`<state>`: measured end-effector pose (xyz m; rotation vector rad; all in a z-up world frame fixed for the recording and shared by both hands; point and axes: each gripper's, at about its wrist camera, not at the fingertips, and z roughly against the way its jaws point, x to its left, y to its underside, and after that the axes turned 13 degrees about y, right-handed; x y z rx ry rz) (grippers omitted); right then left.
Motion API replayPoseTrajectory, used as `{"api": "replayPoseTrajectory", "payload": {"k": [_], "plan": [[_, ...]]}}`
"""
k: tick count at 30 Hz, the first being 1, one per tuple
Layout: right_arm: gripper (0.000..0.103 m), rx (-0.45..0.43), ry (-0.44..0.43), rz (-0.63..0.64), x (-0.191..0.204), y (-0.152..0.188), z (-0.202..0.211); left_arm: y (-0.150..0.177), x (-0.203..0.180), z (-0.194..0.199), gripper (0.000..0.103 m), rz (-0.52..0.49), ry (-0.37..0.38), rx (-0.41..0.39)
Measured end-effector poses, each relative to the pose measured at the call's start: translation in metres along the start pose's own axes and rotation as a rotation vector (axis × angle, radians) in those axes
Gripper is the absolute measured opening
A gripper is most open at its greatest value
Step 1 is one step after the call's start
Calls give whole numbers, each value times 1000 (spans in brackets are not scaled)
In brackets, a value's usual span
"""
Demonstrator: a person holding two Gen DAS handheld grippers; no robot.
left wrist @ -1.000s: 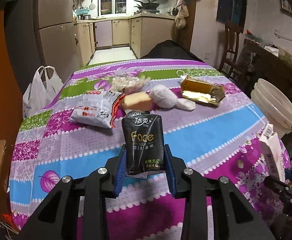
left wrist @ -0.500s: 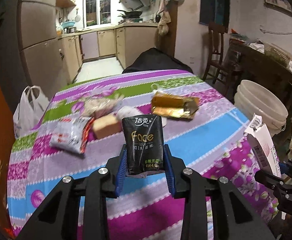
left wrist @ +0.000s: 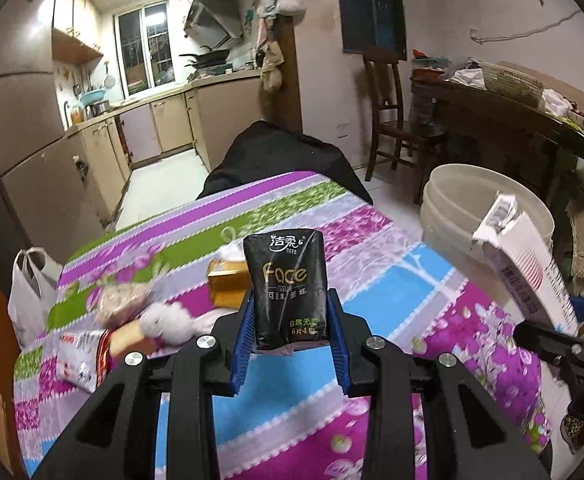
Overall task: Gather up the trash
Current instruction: 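Carry the black packet and medicine box over the white bucket with both tools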
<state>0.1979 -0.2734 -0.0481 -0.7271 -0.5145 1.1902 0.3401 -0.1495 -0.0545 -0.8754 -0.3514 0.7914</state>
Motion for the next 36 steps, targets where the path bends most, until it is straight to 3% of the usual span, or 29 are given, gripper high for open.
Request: {"api": "replayPoseTrajectory", "payload": {"k": [9, 20, 36], "plan": [[46, -42, 88, -33, -42, -24, 5, -23, -26, -11, 35, -56, -6, -28], [46, -30, 156, -66, -76, -44, 5, -56, -56, -28, 35, -135, 7, -66], [46, 57, 306, -187, -161, -73, -21, -118, -123, -115, 35, -230, 100, -37]]}}
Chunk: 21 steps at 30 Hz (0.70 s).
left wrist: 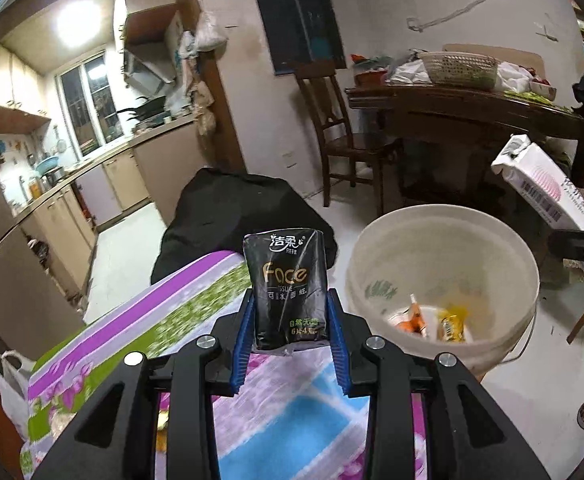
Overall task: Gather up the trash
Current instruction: 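Carry the black packet and medicine box over the white bucket with both tools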
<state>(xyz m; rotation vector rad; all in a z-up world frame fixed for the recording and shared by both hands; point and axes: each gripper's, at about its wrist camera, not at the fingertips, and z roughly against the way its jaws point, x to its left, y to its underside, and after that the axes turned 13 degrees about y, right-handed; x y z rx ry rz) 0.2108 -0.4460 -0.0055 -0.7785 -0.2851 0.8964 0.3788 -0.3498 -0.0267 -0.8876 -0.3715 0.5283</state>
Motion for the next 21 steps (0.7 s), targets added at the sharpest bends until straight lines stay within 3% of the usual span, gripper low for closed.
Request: {"api": "replayPoseTrajectory", "payload": {"k": [6, 14, 16, 21], "plan": [[46, 95, 50, -27, -16, -17, -36, -41, -13, -51, 35, -39, 122, 49], [46, 210, 55, -57, -30, -36, -75, -73, -31, -125, 35, -113, 386, 161], [46, 241, 45, -74, -34, -37, -85, -74, -39, -141, 35, -155, 406, 187], [46, 323, 20, -129, -38, -37, -108, -76, -61, -174, 35, -227, 362, 214]]}}
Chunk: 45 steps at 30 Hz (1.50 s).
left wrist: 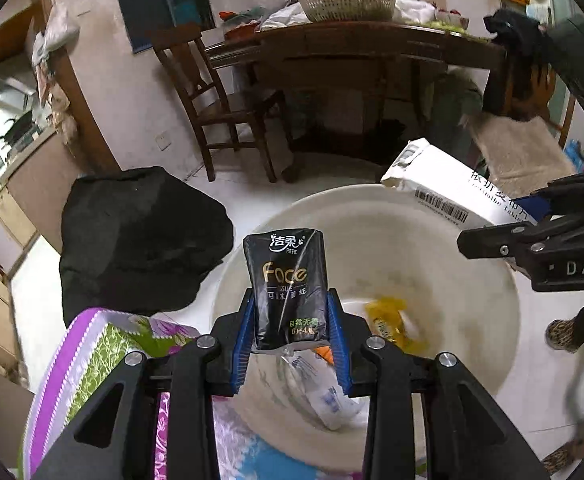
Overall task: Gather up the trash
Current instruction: 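Carry the black packet and medicine box over the white bucket with both tools, then open both grippers to drop the packet and medicine box into the bucket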
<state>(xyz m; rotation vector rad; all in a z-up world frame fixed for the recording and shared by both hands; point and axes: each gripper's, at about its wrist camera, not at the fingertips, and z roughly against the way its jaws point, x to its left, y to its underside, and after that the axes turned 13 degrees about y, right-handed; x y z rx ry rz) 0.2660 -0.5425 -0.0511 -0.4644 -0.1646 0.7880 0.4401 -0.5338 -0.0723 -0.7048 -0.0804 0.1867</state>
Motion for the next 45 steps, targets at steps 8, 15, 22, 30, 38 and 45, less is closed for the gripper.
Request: {"api": "replayPoseTrajectory", "payload": {"k": [8, 15, 22, 30, 38, 45], "plan": [[46, 48, -44, -9, 6, -1, -12, 2, 1, -21, 35, -4, -23, -2], [46, 60, -61, -3, 1, -6, -18, 16, 5, -18, 35, 16, -30, -8], [46, 68, -64, 16, 5, -12, -24, 21, 4, -13, 38, 19, -35, -5], [50, 56, -43, 18, 7, -15, -28, 23, 26, -16, 55, 89, -68, -5], [50, 59, -31, 25, 8, -9, -33, 33, 35, -14, 55, 101, -69, -7], [50, 47, -33, 45, 13, -2, -33, 43, 34, -3, 57, 129, -107, -41]]}}
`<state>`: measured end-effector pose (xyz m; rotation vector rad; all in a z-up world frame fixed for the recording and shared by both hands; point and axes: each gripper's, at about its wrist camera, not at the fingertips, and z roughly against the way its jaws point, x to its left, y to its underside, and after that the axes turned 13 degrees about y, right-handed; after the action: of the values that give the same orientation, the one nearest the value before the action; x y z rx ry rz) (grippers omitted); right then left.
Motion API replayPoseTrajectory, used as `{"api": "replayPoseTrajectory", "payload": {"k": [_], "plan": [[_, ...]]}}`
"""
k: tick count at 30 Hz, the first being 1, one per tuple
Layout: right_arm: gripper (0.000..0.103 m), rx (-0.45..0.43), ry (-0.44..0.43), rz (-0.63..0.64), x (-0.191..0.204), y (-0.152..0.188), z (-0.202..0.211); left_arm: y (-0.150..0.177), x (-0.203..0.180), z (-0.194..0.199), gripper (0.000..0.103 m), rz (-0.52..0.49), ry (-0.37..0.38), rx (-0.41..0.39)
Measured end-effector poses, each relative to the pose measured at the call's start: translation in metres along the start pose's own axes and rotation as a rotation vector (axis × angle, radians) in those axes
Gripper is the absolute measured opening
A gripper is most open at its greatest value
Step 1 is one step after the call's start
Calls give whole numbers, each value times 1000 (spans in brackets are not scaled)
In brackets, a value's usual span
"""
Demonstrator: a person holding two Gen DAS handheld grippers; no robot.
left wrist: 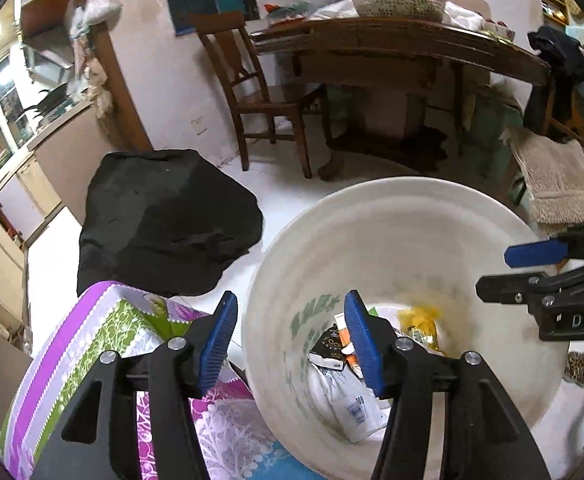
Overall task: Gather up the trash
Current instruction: 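Open both grippers to drop the packet and medicine box into the bucket, then move both tools back over the table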
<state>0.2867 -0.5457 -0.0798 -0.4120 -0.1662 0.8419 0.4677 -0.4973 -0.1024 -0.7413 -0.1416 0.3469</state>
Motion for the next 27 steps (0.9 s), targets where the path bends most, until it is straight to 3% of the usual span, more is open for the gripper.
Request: {"api": "replayPoseTrajectory", "payload": {"k": [5, 10, 14, 17, 19, 27], "plan": [[50, -48, 5, 13, 6, 9, 7, 6, -3, 18, 57, 18, -45, -59], [50, -170, 34, 7, 13, 20, 21, 12, -7, 39, 57, 23, -99, -126], [50, -255, 31, -12, 17, 30, 30, 19, -17, 53, 65, 16, -140, -166], [65, -338, 35, -8, 19, 36, 40, 26, -20, 60, 69, 18, -148, -178], [85, -401, 50, -13, 19, 38, 50, 30, -21, 64, 70, 22, -159, -182], [97, -446, -28, -20, 23, 41, 65, 44, -11, 70, 73, 92, -163, -159]]}}
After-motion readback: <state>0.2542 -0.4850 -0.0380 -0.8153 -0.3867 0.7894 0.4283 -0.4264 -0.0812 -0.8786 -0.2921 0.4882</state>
